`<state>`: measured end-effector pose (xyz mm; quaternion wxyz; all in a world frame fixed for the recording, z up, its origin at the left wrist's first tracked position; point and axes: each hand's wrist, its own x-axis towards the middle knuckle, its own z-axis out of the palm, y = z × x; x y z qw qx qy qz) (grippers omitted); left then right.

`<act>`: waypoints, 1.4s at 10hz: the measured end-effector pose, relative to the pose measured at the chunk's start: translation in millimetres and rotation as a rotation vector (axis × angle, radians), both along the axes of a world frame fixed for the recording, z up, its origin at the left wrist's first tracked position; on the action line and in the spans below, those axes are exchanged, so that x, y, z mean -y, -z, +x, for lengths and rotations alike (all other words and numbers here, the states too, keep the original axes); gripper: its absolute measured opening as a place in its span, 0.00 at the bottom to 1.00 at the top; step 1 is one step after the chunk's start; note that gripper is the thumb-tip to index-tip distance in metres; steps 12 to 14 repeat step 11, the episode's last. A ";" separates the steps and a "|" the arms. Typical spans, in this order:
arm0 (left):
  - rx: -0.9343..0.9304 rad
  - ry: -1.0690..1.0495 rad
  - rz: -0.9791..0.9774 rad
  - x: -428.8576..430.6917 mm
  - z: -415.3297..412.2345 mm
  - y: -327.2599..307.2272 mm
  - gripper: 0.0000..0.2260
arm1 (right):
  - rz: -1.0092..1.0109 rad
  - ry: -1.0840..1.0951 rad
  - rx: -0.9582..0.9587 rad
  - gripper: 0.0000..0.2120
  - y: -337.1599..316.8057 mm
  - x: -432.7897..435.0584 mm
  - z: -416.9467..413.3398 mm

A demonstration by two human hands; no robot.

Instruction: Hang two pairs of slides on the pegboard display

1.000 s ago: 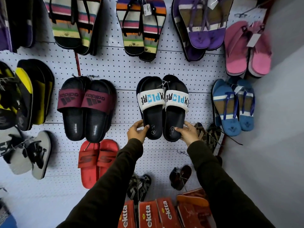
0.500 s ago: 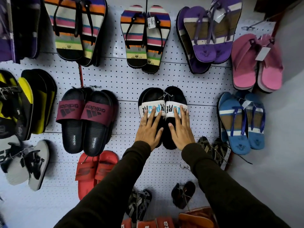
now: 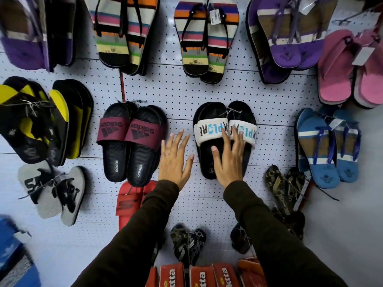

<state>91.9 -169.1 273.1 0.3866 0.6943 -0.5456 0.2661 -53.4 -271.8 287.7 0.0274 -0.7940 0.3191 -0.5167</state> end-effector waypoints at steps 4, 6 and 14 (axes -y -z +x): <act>-0.070 -0.210 -0.050 -109.2 149.0 -3.1 0.25 | -0.201 -0.323 -0.264 0.27 2.6 -100.6 160.9; -0.129 -0.179 0.086 -98.2 169.5 6.4 0.28 | -0.204 -0.199 -0.403 0.29 14.9 -83.3 174.3; -0.139 -0.249 -0.013 -96.2 132.4 -14.3 0.29 | -0.307 -0.469 0.209 0.22 -131.4 -86.6 36.9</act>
